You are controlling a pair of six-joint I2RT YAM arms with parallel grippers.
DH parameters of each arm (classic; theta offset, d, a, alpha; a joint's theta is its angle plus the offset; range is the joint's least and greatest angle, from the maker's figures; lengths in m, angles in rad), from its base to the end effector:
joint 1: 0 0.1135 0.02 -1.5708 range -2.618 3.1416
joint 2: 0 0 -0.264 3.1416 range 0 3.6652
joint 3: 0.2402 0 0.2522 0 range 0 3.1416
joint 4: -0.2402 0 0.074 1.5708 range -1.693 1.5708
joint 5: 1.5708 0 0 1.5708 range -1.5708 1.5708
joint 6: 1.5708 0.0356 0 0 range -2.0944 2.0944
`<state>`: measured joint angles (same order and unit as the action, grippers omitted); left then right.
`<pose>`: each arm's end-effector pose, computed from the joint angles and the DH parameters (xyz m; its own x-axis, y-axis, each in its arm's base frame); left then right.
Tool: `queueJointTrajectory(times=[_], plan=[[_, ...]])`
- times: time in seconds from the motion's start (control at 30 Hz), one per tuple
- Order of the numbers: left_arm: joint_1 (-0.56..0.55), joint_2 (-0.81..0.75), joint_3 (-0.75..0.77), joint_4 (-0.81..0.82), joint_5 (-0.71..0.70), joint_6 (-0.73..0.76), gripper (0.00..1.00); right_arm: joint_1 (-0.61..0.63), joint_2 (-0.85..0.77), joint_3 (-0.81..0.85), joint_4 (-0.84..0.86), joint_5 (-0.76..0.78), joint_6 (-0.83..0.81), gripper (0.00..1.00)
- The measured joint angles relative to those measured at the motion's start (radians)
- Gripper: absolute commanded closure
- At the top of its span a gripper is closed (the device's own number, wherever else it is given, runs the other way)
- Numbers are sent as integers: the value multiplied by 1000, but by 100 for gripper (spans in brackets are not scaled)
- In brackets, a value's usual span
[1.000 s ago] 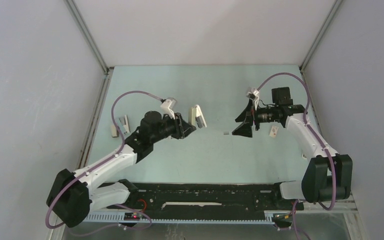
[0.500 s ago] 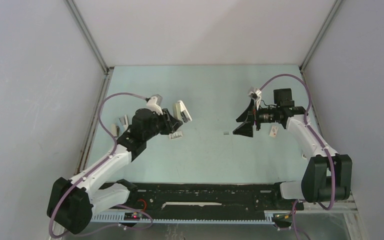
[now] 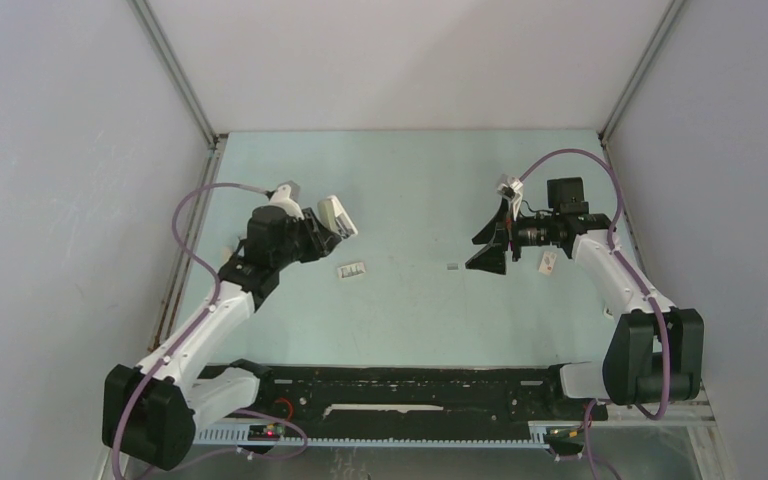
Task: Unload the staples from the stapler
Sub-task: Place the stapler at the center of the board.
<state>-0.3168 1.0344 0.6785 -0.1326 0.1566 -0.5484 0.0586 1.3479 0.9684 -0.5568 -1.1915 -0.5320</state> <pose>0.2187 -0.0776 0.2601 -0.6092 -0.3422 -0.7154 0.1418 0.8406 -0.5228 0.2607 0.0484 0.2657 -0.4030 -0.2118 -0.8903 -0.9002 0.2668 0.3440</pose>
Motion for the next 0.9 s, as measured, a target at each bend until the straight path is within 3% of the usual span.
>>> queueJointTrajectory(times=[0.4, 0.9], plan=[[84, 70, 97, -133, -42, 11, 100, 0, 0, -1, 1, 0, 0, 0], [119, 175, 232, -311, -215, 53, 100, -4, 0, -1, 1, 0, 0, 0]])
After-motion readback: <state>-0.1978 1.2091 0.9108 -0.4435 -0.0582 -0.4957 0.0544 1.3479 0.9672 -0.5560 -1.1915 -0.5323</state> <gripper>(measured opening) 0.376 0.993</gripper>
